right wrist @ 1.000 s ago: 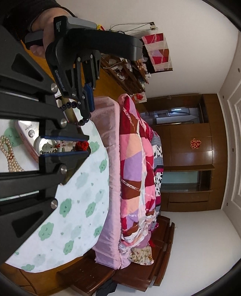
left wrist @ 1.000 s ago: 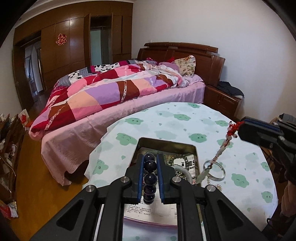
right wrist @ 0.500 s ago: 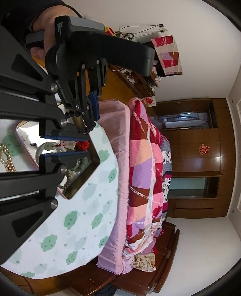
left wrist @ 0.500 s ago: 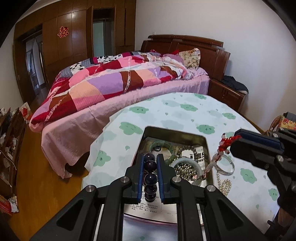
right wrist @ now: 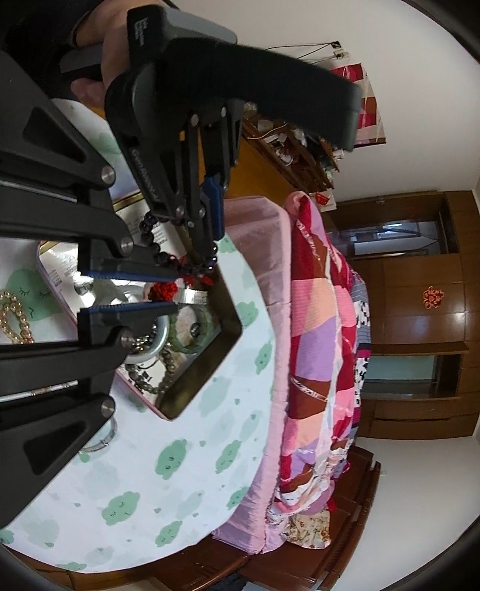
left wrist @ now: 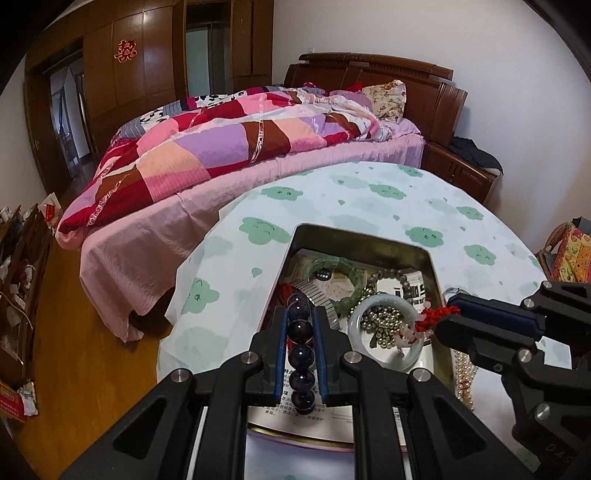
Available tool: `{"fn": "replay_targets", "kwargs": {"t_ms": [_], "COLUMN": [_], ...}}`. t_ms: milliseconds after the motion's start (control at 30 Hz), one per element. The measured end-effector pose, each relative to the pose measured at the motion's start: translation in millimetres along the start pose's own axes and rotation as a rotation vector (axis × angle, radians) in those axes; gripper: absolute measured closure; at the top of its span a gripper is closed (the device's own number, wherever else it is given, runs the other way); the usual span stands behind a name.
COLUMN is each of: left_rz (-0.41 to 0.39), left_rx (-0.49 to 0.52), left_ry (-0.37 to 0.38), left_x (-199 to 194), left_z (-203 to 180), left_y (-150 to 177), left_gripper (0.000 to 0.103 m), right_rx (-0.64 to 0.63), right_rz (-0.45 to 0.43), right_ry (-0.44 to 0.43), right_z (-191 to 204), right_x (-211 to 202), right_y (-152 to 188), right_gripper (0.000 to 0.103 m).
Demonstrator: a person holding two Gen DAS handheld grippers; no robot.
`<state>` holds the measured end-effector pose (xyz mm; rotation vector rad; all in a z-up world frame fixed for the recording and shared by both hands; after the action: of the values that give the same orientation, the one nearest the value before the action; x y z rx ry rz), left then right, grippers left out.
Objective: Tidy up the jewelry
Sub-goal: 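Carry the dark bead bracelet into the tin and open both grippers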
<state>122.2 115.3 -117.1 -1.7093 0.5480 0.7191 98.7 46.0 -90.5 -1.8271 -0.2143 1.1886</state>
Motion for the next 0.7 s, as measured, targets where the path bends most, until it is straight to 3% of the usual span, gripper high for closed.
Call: {"fn": "replay_targets", "kwargs": {"t_ms": [700], "left_rz": [0.044], "left_rx": [0.0], "left_ry": [-0.042], "left_x": [20.3], "left_z": [9.9], "left_y": [11.9], "left_gripper": [0.089], "right_rx": [0.024], "right_rz": [0.073], "right_ry": [-0.003], "right_z": [-3.4], "right_x": [21.3], "right_y": [25.8], "right_gripper": [0.091]}}
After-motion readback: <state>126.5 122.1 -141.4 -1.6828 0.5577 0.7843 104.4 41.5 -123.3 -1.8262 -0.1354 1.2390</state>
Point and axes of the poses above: each gripper's, at about its wrist camera, not at the fingertips, and x roughly the way its jaws point, z to its left, y to its underside, the point moved 9 cm from there along x, roughly the way its jaws point, and after that the axes turned 11 degrees about -x, right-handed, at the moved point
